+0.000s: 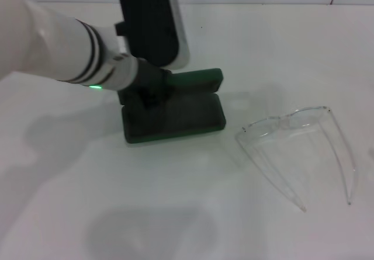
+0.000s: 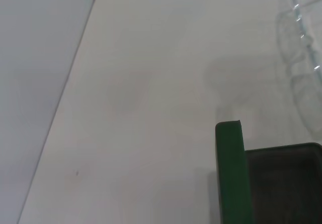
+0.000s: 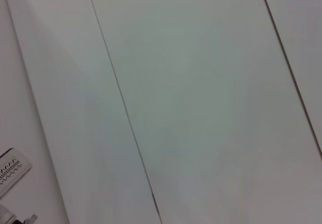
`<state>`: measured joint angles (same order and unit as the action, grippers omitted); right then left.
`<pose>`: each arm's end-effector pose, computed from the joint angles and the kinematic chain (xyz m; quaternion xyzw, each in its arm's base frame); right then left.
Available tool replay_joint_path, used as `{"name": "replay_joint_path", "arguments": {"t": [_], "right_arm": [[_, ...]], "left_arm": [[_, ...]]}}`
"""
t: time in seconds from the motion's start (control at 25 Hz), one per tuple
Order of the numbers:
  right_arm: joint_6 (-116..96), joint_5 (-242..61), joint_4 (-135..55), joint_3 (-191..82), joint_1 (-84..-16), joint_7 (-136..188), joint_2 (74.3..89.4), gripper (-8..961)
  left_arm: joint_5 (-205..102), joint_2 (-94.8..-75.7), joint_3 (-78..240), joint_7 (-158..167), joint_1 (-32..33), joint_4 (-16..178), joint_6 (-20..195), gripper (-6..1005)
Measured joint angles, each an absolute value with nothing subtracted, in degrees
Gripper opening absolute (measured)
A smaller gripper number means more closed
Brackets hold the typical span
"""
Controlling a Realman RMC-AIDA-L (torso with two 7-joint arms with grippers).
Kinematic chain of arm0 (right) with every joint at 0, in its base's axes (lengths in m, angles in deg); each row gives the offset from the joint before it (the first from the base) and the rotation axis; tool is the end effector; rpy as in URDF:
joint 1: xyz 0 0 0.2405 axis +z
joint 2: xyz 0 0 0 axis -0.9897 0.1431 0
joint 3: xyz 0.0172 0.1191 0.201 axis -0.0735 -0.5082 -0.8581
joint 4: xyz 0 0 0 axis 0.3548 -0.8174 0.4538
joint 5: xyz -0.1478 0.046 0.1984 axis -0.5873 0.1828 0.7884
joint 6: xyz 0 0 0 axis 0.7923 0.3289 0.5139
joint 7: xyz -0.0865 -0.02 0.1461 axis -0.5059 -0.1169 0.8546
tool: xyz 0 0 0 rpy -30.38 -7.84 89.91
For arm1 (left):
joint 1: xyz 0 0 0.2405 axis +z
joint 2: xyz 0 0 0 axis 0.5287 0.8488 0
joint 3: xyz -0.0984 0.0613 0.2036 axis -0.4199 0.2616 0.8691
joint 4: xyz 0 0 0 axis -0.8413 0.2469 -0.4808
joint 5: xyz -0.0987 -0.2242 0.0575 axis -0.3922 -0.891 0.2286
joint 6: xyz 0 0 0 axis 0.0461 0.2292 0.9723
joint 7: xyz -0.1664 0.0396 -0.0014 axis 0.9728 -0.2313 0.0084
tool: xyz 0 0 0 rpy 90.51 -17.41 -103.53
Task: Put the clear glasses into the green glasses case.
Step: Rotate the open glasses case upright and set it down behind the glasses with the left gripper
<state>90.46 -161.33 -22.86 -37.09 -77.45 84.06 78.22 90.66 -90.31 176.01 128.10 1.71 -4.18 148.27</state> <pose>0.3781 0.2096 0.1097 -0.7720 0.2406 0.4508 0.3781 -0.0979 0.3929 -0.0606 -0.9523 0.0630 0.1824 0.2363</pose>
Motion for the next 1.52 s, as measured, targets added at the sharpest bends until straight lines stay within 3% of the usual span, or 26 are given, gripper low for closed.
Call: {"name": "replay_joint_path", "arguments": {"t": [1.52], "right_arm": [[91.25, -161.66, -23.30, -36.16, -77.50, 83.95, 78.70, 874]], "left_arm": [[89.61, -90.61, 190.75, 133.18, -0.34, -0.28, 134.92, 240]]}}
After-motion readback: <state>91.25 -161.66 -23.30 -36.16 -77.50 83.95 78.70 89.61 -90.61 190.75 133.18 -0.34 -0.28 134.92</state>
